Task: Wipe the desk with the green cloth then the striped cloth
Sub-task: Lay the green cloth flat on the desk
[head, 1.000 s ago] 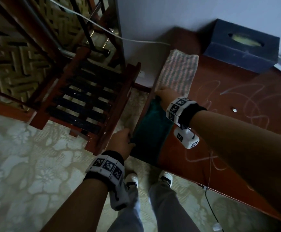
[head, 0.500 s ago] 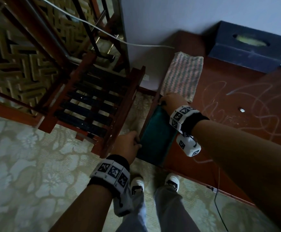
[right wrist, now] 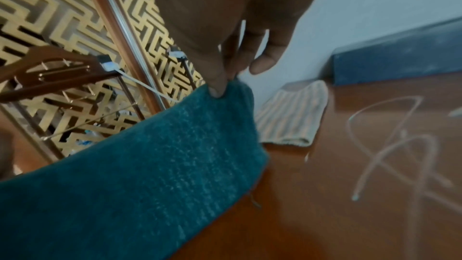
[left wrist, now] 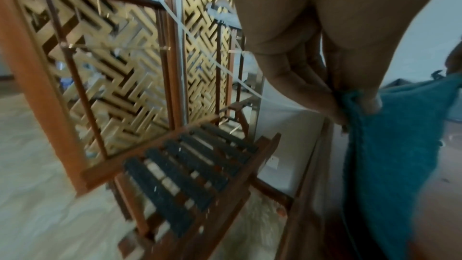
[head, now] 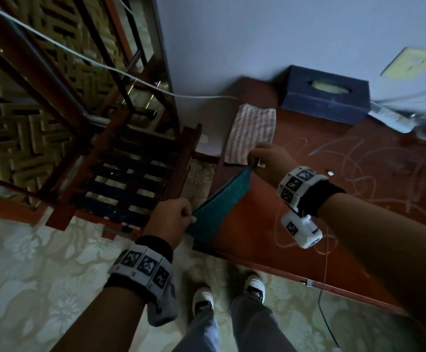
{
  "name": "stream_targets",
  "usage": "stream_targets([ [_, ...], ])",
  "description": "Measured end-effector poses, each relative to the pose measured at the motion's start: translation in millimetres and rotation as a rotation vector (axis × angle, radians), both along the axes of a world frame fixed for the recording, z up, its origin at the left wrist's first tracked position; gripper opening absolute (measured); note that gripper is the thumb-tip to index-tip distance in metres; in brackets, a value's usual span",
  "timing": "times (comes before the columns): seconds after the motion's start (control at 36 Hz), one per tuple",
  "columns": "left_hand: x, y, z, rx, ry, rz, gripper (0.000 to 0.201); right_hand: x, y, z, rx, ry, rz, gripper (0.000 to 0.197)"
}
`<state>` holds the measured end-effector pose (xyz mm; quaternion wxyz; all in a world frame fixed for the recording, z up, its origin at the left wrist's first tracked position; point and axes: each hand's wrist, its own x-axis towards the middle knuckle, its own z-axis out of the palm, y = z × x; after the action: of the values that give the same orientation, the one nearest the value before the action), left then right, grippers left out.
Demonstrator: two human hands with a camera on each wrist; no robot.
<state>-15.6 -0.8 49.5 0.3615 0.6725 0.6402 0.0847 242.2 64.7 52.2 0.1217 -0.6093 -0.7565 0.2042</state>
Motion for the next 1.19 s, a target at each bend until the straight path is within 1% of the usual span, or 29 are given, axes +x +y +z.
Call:
stream_targets([
  [0.11,-3,10,20,0.078,0.053,-0.065,0.013,11,-10,21,-0.051,-0.073,-0.090,0.005],
  [0.17,-1,18,28,0.096,0.062,-0.116,0.012,16,-16,28,-0.040,-0.065,-0.127,0.008],
  [0.22,2,27,36,0.119,0.067,-0.164,0.005,21,-20,38,-0.022,-0.041,-0.139,0.013],
  [0.25,5,31,40,0.139,0.074,-0.185,0.001,24,-22,44,-0.029,-0.044,-0.150,0.019],
  [0.31,12,37,48,0.185,0.089,-0.216,0.008,31,-26,56,-0.049,-0.065,-0.174,0.029],
  [0.44,30,53,69,0.285,0.028,-0.226,0.007,53,-41,84,0.034,-0.102,-0.234,0.024],
  [0.53,44,66,82,0.363,-0.012,-0.257,0.004,67,-50,105,0.106,-0.108,-0.298,0.019],
  [0.61,63,78,97,0.429,-0.045,-0.302,0.001,83,-54,117,0.137,-0.122,-0.353,0.019],
  [0.69,85,90,110,0.473,-0.034,-0.324,0.001,102,-55,128,0.174,-0.121,-0.438,0.017],
  [0.83,123,110,126,0.538,-0.033,-0.337,0.004,138,-50,141,0.224,-0.105,-0.412,0.017],
  [0.92,144,123,129,0.566,-0.014,-0.326,0.007,163,-43,145,0.250,-0.099,-0.415,0.014],
  [1.08,186,146,129,0.603,-0.007,-0.365,0.020,214,-24,143,0.282,-0.091,-0.402,0.014],
  [1.19,217,165,124,0.554,0.056,-0.313,0.021,239,-4,135,0.274,-0.061,-0.414,0.013],
])
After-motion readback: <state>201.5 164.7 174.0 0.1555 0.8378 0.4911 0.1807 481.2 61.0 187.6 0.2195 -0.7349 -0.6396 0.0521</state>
